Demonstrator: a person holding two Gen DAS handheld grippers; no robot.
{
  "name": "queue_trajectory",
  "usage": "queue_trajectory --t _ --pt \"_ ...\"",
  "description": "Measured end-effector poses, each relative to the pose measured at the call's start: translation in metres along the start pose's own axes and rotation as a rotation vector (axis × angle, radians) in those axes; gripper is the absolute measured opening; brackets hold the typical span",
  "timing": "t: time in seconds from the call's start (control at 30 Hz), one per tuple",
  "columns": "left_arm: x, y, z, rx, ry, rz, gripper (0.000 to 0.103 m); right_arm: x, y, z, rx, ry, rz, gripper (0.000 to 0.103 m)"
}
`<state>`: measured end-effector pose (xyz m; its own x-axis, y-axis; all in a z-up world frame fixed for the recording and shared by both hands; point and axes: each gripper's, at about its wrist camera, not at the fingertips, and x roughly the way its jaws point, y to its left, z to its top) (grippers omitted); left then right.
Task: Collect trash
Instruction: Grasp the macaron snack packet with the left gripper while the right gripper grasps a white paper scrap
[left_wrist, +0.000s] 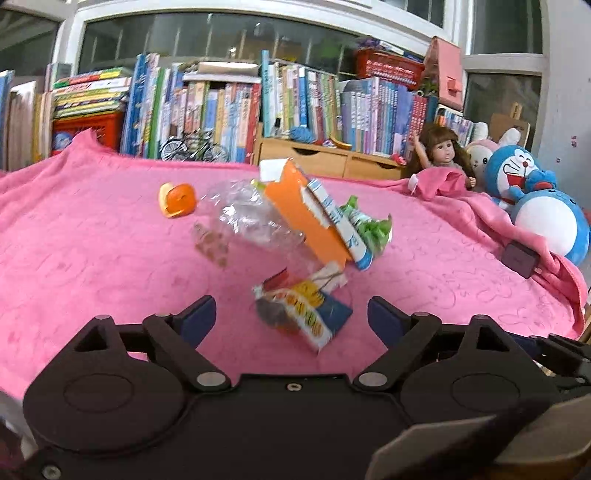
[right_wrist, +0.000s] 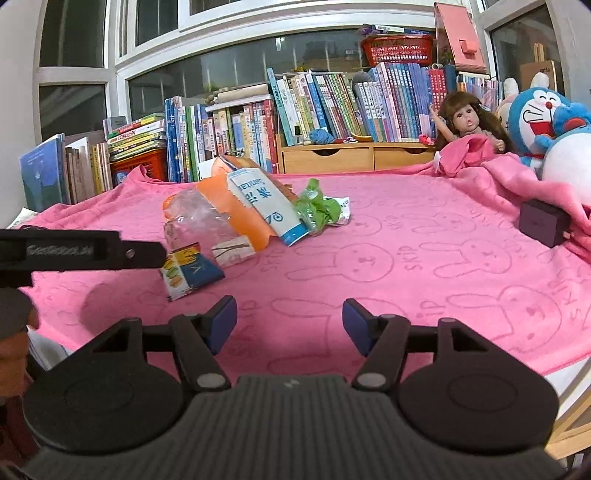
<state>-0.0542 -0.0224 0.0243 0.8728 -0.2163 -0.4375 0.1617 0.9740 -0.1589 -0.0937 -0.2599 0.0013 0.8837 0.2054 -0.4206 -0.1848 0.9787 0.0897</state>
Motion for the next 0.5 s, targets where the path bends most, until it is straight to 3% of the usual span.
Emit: queue_trajectory --t 0.23,0.5 --pt "0.043 0.002 0.004 0.061 0.018 0.006 0.093 0.005 -0.010 0.009 0.007 -0.016 -0.024 0.078" --pt "0.071 0.013 -0.002 -0.049 0.107 -0.101 0.095 0.017 -0.012 0.013 0.005 -0.008 -0.024 0.079"
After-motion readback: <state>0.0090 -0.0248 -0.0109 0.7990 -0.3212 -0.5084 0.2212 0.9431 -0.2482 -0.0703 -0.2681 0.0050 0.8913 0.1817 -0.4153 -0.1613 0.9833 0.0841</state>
